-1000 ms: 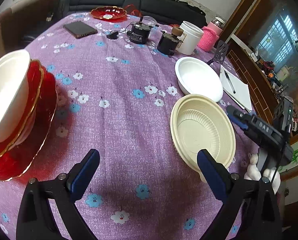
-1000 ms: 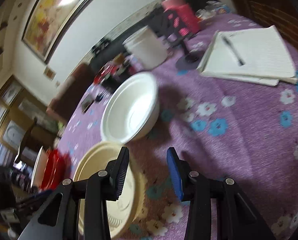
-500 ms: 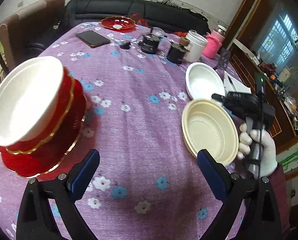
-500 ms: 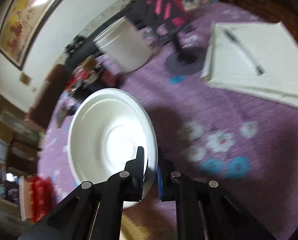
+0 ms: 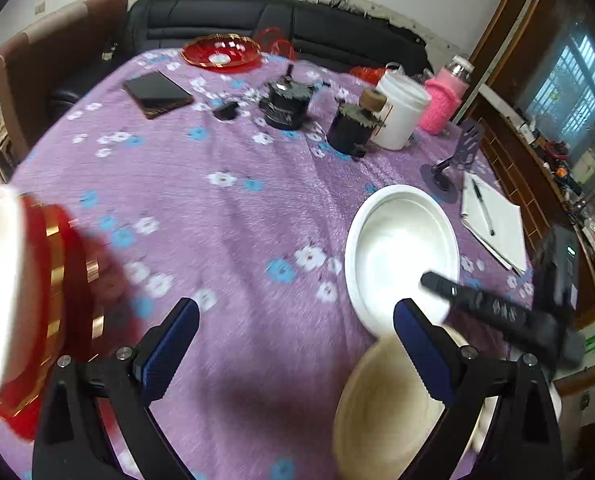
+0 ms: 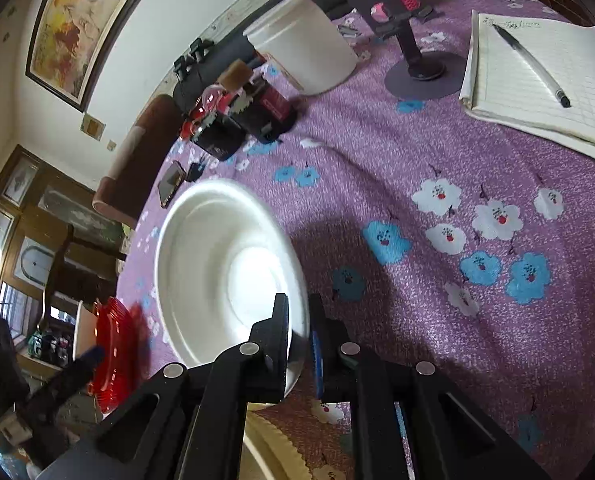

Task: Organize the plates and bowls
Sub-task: 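Grasp the white bowl rim with the left gripper while the right gripper holds it, then carry the white bowl with both grippers over the stacked bowl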

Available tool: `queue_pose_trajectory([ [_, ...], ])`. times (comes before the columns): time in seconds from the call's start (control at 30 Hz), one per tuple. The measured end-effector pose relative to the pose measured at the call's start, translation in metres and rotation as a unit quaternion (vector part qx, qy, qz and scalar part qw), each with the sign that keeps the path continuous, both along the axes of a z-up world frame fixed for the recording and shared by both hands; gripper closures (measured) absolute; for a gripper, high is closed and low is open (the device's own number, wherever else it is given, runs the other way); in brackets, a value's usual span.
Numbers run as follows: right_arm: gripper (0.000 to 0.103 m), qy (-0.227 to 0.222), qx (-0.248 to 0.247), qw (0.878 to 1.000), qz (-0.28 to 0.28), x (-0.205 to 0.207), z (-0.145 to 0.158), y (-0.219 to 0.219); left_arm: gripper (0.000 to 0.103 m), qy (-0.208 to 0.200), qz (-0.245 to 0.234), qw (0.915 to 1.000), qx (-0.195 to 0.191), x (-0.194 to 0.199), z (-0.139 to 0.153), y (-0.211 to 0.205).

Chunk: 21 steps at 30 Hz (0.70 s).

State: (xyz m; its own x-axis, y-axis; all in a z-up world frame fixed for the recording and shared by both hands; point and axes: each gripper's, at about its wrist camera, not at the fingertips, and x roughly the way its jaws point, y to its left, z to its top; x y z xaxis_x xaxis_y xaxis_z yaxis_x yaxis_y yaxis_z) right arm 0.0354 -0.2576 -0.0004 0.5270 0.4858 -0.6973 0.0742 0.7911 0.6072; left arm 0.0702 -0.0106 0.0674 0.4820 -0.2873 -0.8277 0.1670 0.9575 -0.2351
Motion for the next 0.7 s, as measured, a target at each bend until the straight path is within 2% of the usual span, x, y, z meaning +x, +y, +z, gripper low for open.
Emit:
queue_pose_trajectory([
  [0.07,0.092,0.001,0.001,1.000,0.004,0.002,-0.001,0.002,0.008,0.010,-0.004,0.9998,0.014,0.017,-0.012,-0.016],
  [0.23,0.092,0.006,0.010,1.000,0.015,0.005,-0.004,0.004,0.037,0.037,-0.026,0.9984,0.034,0.056,-0.033,-0.042],
  [0.27,0.092,0.007,0.013,1.000,0.017,0.006,-0.004,0.005,0.049,0.045,-0.034,0.9977,0.038,0.061,-0.038,-0.046],
  [0.3,0.092,0.007,0.012,1.000,0.019,0.007,-0.004,0.006,0.066,0.058,-0.046,0.9962,0.046,0.065,-0.044,-0.053],
  [0.37,0.091,0.001,0.008,1.000,0.021,0.007,-0.001,0.008,0.081,0.069,-0.063,0.9948,0.041,0.063,-0.049,-0.060],
  [0.5,0.091,-0.026,-0.040,0.999,0.015,0.004,0.014,0.016,0.081,0.026,-0.070,0.9946,0.071,0.049,-0.031,-0.071],
  [0.7,0.091,-0.091,-0.048,0.995,0.004,-0.012,0.043,0.019,0.080,-0.027,-0.076,0.9933,0.083,0.030,0.004,-0.071],
])
